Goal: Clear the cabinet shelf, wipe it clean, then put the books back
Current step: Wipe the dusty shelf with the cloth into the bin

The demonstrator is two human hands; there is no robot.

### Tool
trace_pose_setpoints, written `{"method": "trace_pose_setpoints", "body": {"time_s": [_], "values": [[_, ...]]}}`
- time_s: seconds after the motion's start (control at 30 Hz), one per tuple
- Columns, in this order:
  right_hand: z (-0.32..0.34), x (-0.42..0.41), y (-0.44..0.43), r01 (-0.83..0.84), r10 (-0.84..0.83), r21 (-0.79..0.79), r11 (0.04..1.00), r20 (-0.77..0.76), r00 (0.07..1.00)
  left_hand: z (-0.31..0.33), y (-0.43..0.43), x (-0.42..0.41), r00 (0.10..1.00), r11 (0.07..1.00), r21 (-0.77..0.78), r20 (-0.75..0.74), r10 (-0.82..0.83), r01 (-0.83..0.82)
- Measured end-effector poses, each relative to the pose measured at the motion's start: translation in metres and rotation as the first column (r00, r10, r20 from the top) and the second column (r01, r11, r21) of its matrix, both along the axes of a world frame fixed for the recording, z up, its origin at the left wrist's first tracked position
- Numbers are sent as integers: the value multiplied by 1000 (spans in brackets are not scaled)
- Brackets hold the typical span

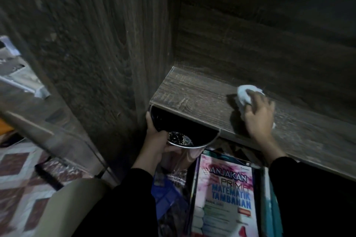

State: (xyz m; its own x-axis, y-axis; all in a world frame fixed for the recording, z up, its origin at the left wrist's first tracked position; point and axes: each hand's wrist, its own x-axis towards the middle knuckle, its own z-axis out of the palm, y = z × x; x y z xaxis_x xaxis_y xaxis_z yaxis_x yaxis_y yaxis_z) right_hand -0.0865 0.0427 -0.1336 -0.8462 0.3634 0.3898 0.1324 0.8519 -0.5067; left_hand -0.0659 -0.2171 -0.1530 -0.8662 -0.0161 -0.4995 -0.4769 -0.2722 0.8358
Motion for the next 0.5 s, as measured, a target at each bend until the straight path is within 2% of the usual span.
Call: {"method": "trace_pose_setpoints", "body": {"time_s": [0.07,0.1,0.17,0.23,0.33,0.37,0.43,0.5], "values": [[-8,1,-11,197,-203,59,979,142,969,0,3,2,1000,1000,8,3,3,-3],[-12,2,-26,203,-222,110,973,208,953,1,6,3,1000,1000,17,5,0,0],[-17,1,-65,75,-123,178,981,279,953,2,11,4,1000,1000,25,-1,-11,11],[-16,-5,-107,-107,44,195,975,301,953,2,16,5,1000,1000,22,-2,-10,10],[-12,-10,-145,-341,252,241,909,336,908,-1,20,4,999,1000,16,-32,5,-5],[-11,-11,-147,-417,343,195,888,323,882,-1,21,4,999,1000,8,-33,18,-18],[-5,-9,-141,-512,497,45,857,182,848,-2,23,3,999,999,6,-32,37,-36],[1,-7,-117,-465,465,-3,885,-1,885,-3,24,3,999,999,23,-31,35,-34]]}}
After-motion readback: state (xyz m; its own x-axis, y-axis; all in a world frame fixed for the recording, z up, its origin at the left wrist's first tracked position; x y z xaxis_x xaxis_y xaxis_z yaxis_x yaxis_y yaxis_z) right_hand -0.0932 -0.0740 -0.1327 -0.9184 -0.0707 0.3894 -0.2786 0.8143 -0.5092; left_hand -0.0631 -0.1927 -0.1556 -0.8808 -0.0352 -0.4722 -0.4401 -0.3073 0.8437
